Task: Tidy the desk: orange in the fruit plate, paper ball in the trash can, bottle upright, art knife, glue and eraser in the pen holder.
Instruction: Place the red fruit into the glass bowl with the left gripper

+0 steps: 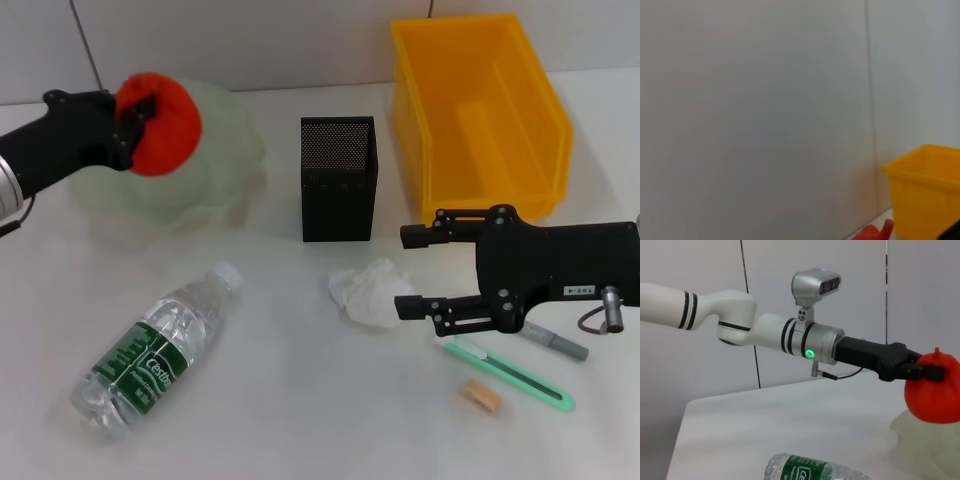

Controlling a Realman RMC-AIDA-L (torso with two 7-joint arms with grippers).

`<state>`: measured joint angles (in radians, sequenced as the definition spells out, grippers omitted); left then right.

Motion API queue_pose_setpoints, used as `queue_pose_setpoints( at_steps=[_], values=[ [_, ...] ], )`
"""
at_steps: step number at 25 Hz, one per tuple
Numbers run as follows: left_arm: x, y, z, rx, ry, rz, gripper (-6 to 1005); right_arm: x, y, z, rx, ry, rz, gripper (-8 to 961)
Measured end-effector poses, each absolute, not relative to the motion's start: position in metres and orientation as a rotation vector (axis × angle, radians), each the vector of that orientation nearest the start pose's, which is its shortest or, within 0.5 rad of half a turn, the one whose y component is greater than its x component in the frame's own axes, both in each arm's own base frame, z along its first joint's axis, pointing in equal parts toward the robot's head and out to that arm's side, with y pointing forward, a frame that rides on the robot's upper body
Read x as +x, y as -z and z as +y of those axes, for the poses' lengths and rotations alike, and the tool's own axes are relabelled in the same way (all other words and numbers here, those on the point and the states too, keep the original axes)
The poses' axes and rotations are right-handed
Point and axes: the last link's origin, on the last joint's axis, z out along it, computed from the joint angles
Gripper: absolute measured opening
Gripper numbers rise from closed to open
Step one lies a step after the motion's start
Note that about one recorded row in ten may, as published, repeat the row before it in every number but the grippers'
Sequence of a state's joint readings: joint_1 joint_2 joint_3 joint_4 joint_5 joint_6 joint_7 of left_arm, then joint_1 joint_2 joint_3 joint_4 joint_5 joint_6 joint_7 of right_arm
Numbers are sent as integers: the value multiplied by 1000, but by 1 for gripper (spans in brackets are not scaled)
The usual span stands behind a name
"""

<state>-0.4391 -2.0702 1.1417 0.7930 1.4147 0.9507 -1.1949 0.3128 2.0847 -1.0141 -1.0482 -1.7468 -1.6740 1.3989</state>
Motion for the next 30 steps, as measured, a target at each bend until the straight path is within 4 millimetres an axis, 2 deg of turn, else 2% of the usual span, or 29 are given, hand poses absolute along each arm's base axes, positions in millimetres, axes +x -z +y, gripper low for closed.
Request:
queue_pose_setpoints(
  at_steps=[3, 8, 14, 15, 30],
  values=[
    [-248, -14, 397, -2235, 595, -419, 78, 229, -24, 293, -2833, -742, 245, 743],
    [-248, -2, 403, -2245, 562, -422, 78, 229, -23, 293, -2832, -746, 248, 742],
    [-248, 1, 404, -2249, 555, -422, 78, 231, -21, 291, -2834, -753, 257, 741],
    [-247, 11, 409, -2255, 534, -431, 78, 231, -21, 291, -2834, -753, 257, 741],
    [-257, 11, 417, -2186, 484, -483, 100, 232, -20, 290, -2838, -762, 254, 738]
  ],
)
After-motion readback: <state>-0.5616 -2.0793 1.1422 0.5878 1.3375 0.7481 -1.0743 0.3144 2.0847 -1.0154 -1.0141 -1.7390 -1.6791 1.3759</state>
